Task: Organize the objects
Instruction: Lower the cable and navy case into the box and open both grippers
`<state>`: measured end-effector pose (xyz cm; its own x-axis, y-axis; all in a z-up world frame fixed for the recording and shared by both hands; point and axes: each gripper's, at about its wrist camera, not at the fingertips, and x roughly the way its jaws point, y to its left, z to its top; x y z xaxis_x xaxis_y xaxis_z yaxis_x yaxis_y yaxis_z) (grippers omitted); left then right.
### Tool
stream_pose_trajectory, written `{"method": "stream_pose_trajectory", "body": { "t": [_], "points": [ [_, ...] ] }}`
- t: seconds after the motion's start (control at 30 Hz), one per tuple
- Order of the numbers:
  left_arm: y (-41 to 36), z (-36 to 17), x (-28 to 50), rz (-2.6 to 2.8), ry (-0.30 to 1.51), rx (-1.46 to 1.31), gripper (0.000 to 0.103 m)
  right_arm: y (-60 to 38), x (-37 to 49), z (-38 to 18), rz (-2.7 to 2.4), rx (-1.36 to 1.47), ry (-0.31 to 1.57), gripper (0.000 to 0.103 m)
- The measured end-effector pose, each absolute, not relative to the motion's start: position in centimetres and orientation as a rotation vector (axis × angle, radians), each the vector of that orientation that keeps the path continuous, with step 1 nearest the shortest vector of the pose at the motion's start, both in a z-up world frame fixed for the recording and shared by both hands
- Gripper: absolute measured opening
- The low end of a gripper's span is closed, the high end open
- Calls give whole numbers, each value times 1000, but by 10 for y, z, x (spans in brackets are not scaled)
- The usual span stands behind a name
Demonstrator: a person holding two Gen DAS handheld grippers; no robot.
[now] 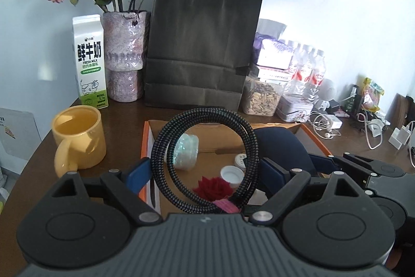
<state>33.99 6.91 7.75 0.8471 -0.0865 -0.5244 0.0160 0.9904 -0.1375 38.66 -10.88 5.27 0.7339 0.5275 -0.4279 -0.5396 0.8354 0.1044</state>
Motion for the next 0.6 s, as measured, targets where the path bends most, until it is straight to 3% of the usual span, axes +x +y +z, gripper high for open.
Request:
{"method": "stream_pose_trajectory", "body": {
  "t": [0.23,0.3,0.33,0.37,0.4,0.6],
  "points": [
    [73,59,379,-55,609,-119,91,-98,420,37,545,-18,509,67],
    [72,53,385,-55,619,-117,94,-99,428,32,520,-24,525,78],
    [72,51,387,-49,617,-114,102,-100,430,31,494,-32,526,84],
    [71,50,389,-38,609,-108,103,-102,431,31,470,-40,521,97],
    [71,49,390,-32,603,-105,103,-105,431,31,462,-40,513,102],
    [68,47,393,-40,602,-112,103,-113,435,29,461,-35,523,103]
  ]
}}
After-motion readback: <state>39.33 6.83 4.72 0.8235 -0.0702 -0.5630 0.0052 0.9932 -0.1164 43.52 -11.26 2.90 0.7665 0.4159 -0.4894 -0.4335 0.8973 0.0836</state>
